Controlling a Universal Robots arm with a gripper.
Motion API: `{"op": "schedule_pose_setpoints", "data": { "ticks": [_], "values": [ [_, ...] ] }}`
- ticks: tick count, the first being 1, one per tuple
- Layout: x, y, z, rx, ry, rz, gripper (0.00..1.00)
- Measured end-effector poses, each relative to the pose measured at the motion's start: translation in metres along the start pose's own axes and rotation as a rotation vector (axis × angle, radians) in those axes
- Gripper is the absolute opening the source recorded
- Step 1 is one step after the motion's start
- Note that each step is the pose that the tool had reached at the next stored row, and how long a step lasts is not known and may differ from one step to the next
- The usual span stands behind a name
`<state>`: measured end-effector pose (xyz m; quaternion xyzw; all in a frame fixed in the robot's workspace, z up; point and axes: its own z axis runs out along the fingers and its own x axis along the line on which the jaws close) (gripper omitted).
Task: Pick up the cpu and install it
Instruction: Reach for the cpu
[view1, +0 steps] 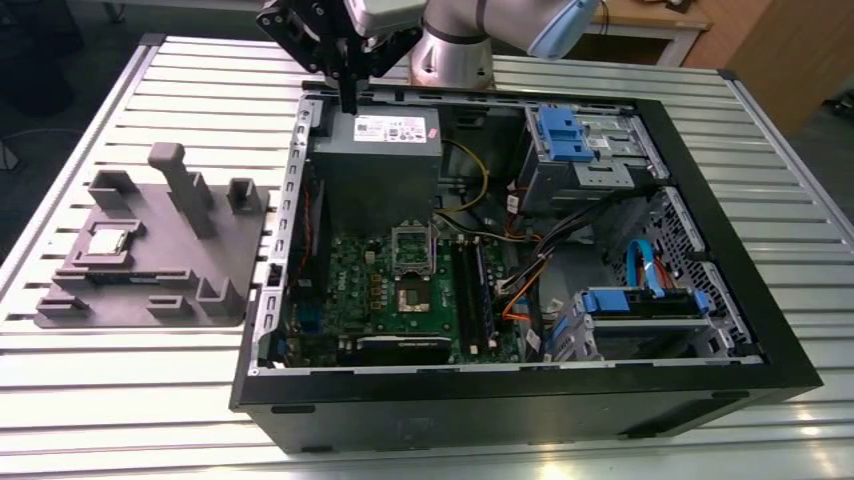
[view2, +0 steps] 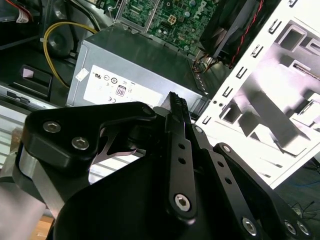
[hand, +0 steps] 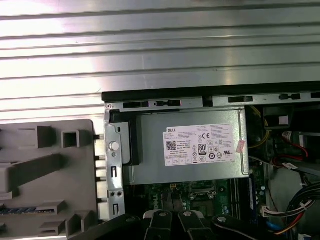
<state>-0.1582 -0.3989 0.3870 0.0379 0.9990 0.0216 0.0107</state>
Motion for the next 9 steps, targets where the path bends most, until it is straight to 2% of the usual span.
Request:
{"op": "schedule_pose_setpoints", "data": {
  "ticks": [9],
  "values": [
    [0.0025,-0.0002,0.0006,0.0000,0.0000,0.000,0.10]
  ]
}}
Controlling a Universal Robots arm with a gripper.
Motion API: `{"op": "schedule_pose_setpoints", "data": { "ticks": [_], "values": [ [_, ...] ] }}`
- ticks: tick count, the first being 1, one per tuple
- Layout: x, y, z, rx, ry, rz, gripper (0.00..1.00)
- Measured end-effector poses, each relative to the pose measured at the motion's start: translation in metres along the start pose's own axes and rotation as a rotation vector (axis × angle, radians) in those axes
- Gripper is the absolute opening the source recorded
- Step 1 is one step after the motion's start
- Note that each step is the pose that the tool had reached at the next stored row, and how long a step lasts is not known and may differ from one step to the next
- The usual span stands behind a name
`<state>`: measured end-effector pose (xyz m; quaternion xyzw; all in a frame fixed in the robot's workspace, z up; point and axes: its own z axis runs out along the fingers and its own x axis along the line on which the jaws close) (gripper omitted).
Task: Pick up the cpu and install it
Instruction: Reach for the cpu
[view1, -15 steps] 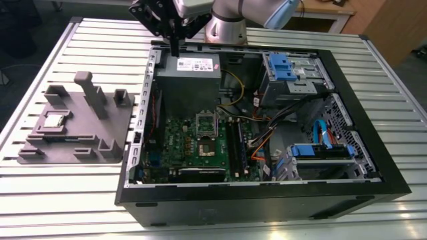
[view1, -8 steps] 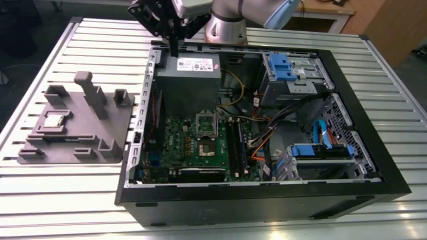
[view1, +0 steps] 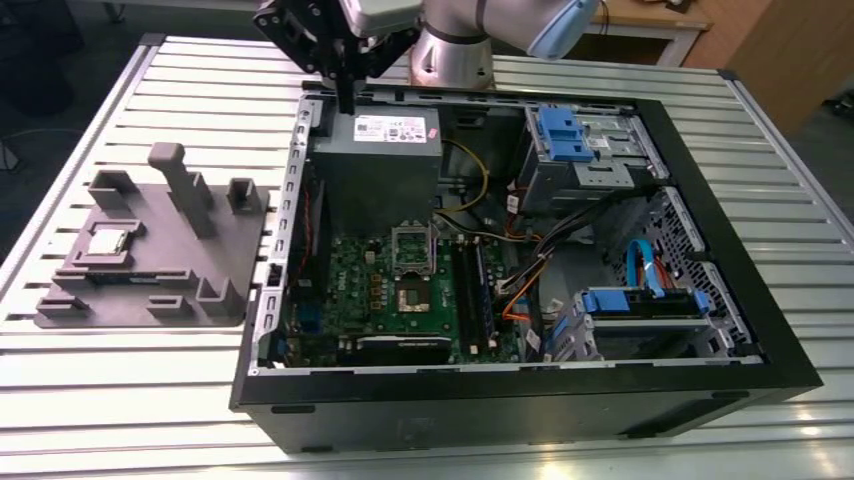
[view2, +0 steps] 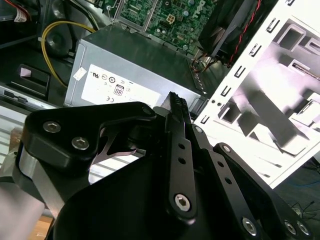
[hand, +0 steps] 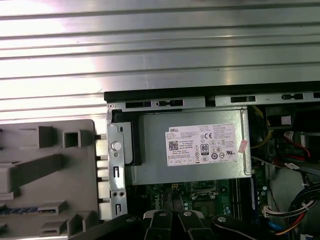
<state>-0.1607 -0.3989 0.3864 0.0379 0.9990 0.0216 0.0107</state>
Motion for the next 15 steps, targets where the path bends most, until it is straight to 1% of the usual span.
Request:
{"op": "schedule_pose_setpoints", "data": {
  "ticks": [15],
  "values": [
    [0.0044,-0.0004,0.0013,0.0000,0.0003,0.000,0.10]
  ]
}}
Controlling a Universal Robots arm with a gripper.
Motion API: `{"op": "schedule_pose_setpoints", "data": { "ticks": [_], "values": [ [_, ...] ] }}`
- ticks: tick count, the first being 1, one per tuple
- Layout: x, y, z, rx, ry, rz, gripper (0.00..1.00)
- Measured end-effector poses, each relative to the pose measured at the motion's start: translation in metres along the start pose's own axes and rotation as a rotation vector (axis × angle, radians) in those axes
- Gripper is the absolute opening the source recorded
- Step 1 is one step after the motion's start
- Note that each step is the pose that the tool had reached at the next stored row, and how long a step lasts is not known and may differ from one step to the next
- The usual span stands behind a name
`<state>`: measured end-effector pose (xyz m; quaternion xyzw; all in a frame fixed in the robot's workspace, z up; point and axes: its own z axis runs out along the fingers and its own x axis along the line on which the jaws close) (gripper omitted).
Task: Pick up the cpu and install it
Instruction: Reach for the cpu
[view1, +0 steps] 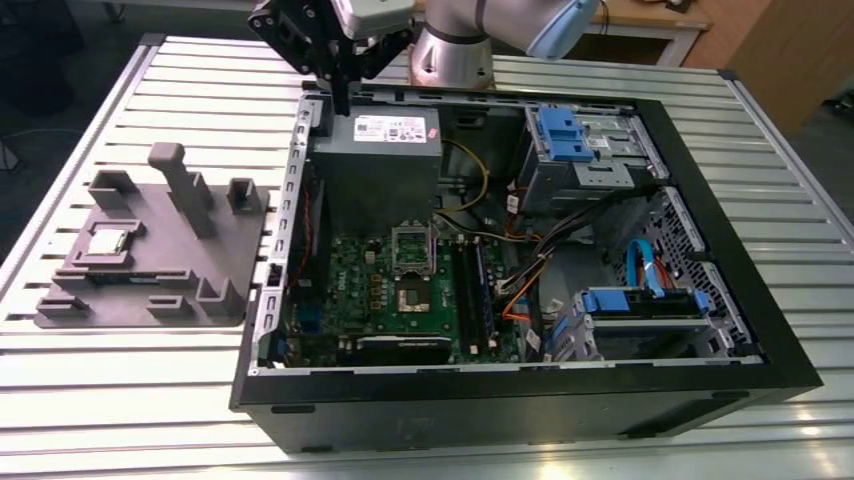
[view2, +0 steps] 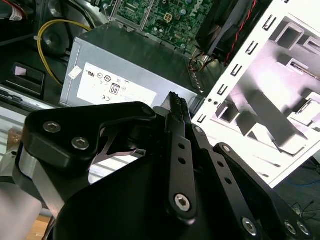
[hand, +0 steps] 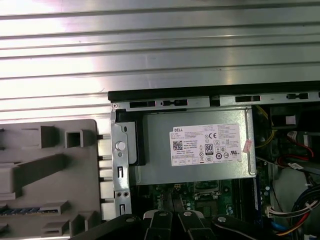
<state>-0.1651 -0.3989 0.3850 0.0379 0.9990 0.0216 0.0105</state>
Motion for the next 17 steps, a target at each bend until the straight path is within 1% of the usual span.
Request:
{"op": "schedule_pose_setpoints", "data": {
  "ticks": [17],
  "values": [
    [0.0035,-0.0003,0.0014,0.0001,0.0005,0.000,0.10]
  ]
}}
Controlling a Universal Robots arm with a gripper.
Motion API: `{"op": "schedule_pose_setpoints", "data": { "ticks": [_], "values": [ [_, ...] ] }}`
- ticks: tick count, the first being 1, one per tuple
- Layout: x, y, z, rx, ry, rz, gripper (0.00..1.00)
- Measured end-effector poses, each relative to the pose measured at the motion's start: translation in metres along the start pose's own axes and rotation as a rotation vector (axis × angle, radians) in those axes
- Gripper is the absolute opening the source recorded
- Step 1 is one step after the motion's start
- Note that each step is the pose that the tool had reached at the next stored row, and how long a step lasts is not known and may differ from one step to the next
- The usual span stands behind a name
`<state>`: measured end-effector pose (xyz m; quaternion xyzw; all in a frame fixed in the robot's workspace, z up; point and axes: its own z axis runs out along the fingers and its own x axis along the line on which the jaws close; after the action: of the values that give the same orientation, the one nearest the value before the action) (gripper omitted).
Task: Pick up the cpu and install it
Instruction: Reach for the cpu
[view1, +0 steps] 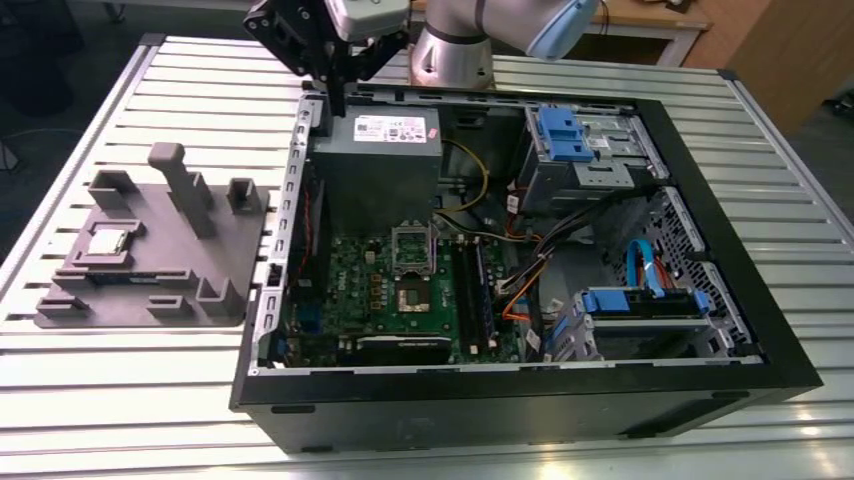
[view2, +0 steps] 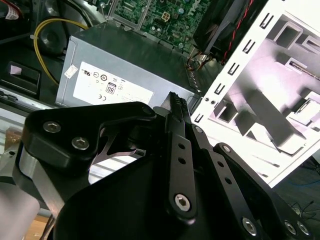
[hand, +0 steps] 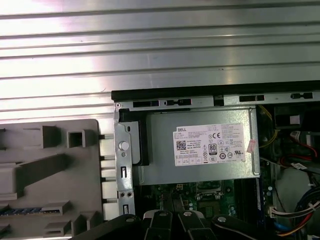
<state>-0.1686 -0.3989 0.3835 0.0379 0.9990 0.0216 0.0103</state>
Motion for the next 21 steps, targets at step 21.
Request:
{"op": "schedule_pose_setpoints", "data": {
  "ticks": [21],
  "values": [
    [0.0068,-0.0006,0.0022,0.0000,0.0003,0.000,0.10]
  ]
}}
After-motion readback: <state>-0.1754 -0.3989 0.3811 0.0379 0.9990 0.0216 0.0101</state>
